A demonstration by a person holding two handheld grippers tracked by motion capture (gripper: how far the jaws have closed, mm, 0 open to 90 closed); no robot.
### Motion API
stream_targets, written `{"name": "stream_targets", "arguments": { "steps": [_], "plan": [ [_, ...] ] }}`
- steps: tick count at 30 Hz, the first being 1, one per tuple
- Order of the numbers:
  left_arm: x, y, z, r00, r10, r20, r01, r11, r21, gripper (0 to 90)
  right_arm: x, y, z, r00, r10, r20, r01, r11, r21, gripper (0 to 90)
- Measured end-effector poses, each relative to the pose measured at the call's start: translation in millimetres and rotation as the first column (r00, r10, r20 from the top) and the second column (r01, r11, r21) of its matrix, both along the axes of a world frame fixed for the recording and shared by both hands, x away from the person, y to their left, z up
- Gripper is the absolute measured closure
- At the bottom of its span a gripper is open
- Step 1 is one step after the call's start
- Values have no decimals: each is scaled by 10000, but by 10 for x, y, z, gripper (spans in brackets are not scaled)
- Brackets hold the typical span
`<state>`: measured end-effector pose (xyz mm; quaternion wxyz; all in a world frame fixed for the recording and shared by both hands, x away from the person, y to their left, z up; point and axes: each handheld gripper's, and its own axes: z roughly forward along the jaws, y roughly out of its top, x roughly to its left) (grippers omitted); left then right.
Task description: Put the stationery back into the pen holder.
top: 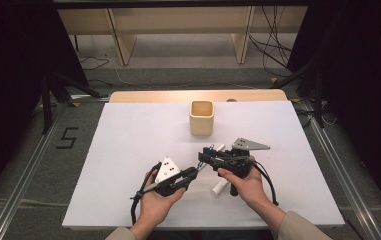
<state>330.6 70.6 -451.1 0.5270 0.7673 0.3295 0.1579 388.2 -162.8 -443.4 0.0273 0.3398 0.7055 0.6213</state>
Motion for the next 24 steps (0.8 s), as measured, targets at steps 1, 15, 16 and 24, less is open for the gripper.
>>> {"name": "stream_targets", "arguments": {
  "steps": [1, 15, 16, 24],
  "plan": [
    [0, -5, -3, 10000, -20, 43, 20, 10000, 42, 792, 2, 0, 5, 10000, 72, 50, -72, 9999, 77, 684],
    [-12, 77, 84, 9930, 157, 1172, -230, 9979, 610, 473, -117, 57, 344, 9845, 383, 1712, -327, 9988, -350, 803],
    [-12, 108, 89, 9932, 197, 1147, -272, 9975, 648, 421, -106, 50, 360, 9841, 289, 1752, -222, 9990, -400, 803],
    [-67, 413, 90, 9883, 961, 1186, -1081, 9891, 996, 177, 6, -9, 454, 9710, -403, 2358, 597, 9953, -757, 803]
  ]
}}
